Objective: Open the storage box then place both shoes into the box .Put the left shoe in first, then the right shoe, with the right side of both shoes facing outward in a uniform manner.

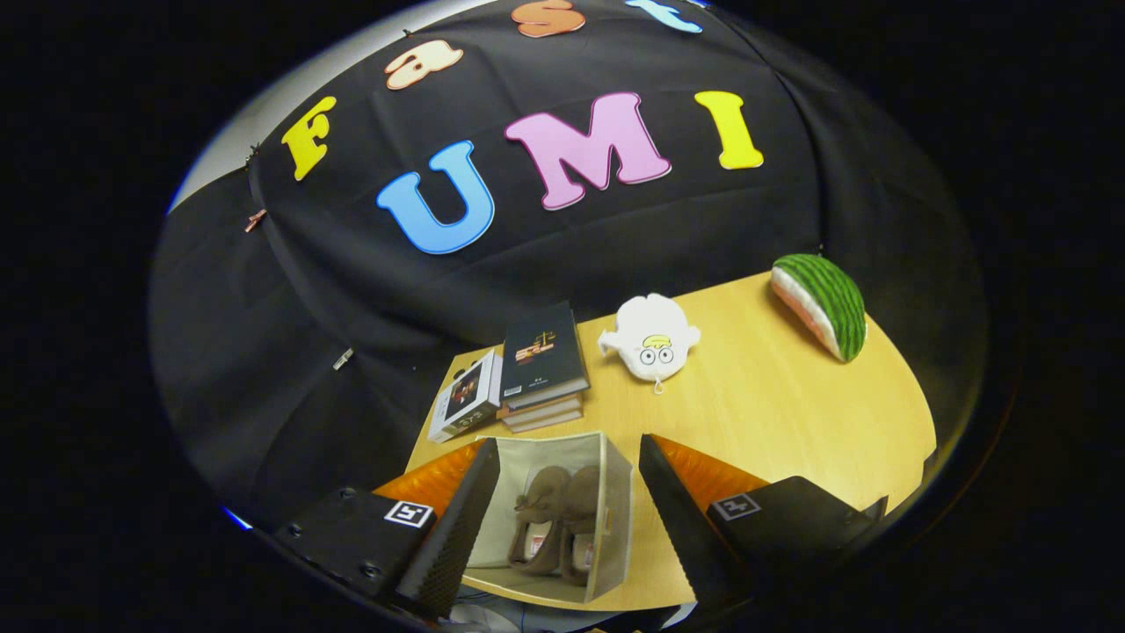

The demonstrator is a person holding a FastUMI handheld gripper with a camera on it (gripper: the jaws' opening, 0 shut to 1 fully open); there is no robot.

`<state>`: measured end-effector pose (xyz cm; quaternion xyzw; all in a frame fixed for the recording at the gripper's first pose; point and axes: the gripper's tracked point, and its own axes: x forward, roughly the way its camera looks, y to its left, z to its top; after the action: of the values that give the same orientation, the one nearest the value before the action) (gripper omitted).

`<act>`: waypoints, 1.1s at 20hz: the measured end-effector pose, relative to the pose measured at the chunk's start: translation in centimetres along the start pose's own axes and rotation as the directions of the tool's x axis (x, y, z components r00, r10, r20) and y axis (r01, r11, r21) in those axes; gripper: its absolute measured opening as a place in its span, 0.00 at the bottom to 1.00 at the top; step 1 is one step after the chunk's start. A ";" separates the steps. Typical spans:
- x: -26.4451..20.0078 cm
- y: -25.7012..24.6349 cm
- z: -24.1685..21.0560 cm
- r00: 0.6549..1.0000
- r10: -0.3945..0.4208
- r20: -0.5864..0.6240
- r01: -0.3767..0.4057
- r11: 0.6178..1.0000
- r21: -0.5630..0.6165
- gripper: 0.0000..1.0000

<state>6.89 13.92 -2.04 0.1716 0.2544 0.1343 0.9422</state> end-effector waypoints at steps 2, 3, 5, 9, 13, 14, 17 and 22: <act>-1.0 -2.1 1.8 0.997 -0.020 0.072 0.021 0.999 -0.024 0.98; -1.6 -3.1 2.8 0.994 -0.021 0.106 0.025 0.999 -0.032 0.98; -2.2 -5.0 4.6 0.986 -0.032 0.162 0.041 0.998 -0.052 0.98; -5.0 -9.7 7.7 0.962 -0.067 0.264 0.090 0.993 -0.077 0.98; -6.5 -14.5 9.2 0.938 -0.094 0.334 0.142 0.982 -0.122 0.98; -7.0 -16.2 9.5 0.930 -0.114 0.348 0.171 0.975 -0.139 0.98; -8.8 -20.2 10.5 0.907 -0.134 0.399 0.217 0.961 -0.172 0.98; -10.4 -26.0 10.1 0.885 -0.137 0.445 0.254 0.943 -0.217 0.98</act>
<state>7.86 -15.76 0.48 0.0404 0.0394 0.0305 0.9979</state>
